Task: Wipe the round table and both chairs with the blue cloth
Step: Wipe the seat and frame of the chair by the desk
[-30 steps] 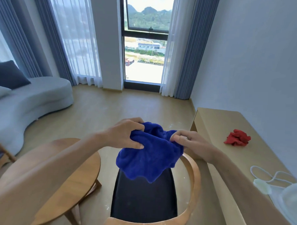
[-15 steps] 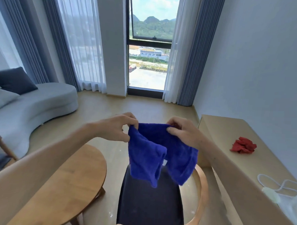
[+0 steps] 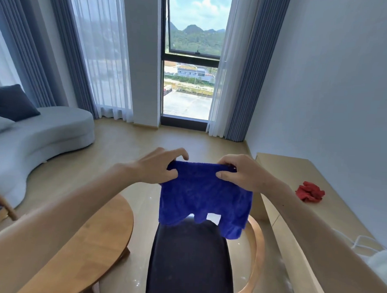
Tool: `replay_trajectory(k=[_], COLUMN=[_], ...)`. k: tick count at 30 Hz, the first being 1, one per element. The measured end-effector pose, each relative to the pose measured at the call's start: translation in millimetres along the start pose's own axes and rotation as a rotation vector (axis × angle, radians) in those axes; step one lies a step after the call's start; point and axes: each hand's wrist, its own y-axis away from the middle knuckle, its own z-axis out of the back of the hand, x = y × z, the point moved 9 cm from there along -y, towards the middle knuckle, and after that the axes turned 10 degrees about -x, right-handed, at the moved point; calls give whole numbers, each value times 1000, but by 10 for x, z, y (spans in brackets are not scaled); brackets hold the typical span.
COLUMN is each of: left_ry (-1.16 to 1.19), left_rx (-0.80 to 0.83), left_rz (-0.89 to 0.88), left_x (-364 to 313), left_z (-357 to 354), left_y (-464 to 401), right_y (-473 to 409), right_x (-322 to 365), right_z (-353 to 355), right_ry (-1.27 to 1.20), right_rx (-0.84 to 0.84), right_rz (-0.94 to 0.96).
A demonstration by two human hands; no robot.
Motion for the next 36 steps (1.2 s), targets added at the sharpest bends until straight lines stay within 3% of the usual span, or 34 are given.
replay_trajectory(k=[7,14,17,23,33,36], left_ry=[-42,-246,-89,456,586,626], left_rx=[8,-172,-217,-199,-127,-126], left_rz=[-59,108,308,686,819,842], left_x=[-111,-59,12,123,109,96], left_z=[-87,4,-6,-123,-104,-143], left_y=[-16,-91,-115,-30,4,-1], right_y=[0,-48,-103,-146,-32,-25], right_x=[-42,90,188,301,245,211], right_z=[44,-124,-239,-389,-396,-440], right_ry=[38,140,140,106,164,52], right_rx=[-104,-148,-164,-149,-212,-225], right_rz=[-43,-38,-62,-47,-23,-74])
